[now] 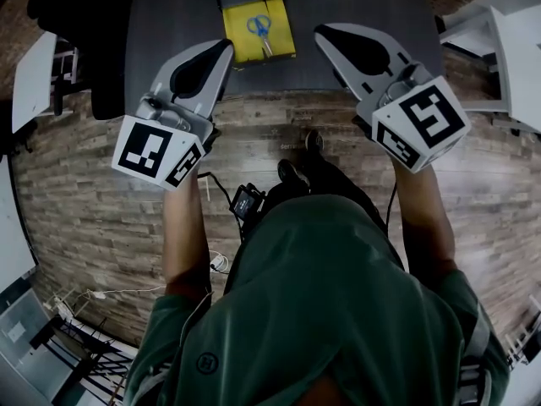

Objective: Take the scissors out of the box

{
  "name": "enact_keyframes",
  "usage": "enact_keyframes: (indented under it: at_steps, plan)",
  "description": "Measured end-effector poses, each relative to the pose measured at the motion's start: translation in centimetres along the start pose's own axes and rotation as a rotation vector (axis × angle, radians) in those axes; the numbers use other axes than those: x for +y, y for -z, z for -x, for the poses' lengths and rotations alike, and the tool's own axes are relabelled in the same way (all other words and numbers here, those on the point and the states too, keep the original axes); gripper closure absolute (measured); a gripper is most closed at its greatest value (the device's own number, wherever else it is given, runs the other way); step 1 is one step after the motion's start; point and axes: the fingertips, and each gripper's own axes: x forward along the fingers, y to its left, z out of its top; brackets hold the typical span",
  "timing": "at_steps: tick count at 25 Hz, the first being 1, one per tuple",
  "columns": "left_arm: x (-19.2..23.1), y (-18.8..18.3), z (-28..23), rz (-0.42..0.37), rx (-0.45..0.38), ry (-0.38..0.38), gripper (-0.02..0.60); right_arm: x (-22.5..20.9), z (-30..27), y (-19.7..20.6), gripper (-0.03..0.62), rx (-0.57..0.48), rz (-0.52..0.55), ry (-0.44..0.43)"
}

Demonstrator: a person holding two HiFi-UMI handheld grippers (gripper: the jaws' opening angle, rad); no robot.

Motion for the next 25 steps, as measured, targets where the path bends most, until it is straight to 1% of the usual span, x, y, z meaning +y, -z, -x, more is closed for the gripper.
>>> enact_keyframes:
  at_steps: [10,17,22,25]
  plan:
    - [3.7,0.3,-4.6,0.005,0.023,-0.064,0.584,-5.5,-4.0,0.3,0.586,0.002,0.003,-0.071]
    - [5.7,0.7,-6.2,0.018,0.026,-0.122,0.584,-7.4,-6.5,1.0,0.586,0.017,0.005,-0.131]
    - [8.0,2.0,-6.9,0.047,0.039,-0.114,0.584,-8.2,-9.0,1.9,0.586,0.043,-0.014,-0.134]
    - [9.8,2.7,-7.8,0.064,0.045,-0.094,0.584,-9.0,-10.5,1.9,0.586,0.060,-0.025,-0.117]
